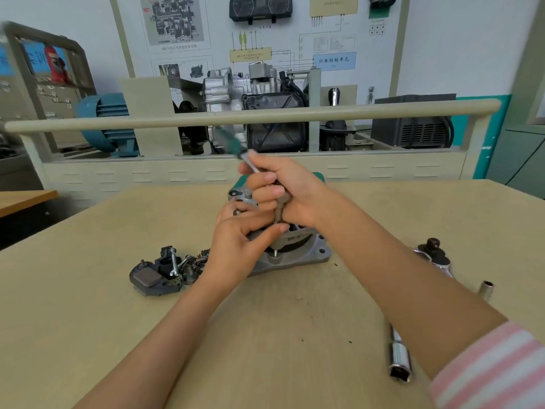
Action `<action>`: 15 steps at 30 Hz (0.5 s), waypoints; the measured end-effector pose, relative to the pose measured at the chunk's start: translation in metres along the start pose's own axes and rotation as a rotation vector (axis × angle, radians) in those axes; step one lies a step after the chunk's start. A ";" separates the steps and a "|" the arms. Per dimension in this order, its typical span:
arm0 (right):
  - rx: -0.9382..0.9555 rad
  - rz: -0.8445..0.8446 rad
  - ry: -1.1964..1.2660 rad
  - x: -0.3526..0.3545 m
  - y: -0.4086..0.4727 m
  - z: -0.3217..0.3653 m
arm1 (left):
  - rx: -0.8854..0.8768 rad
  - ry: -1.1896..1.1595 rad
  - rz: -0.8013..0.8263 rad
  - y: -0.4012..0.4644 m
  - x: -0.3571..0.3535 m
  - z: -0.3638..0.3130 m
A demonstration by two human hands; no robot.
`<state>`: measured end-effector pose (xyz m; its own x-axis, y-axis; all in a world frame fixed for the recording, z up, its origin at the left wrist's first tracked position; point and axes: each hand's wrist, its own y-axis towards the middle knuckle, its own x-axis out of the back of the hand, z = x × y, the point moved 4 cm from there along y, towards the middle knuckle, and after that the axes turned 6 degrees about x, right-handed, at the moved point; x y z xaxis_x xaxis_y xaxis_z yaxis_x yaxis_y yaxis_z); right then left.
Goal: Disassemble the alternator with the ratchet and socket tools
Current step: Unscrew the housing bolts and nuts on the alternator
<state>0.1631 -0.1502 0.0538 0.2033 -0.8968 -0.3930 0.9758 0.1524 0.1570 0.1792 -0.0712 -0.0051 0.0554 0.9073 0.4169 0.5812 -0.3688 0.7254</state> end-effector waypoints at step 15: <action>-0.319 0.182 -0.285 -0.006 0.003 0.005 | 0.044 -0.018 -0.062 0.000 0.001 0.002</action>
<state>0.1647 -0.1463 0.0608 0.3872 -0.9150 -0.1136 0.9113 0.3985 -0.1040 0.1807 -0.0702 -0.0054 0.0324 0.9317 0.3618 0.6192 -0.3029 0.7245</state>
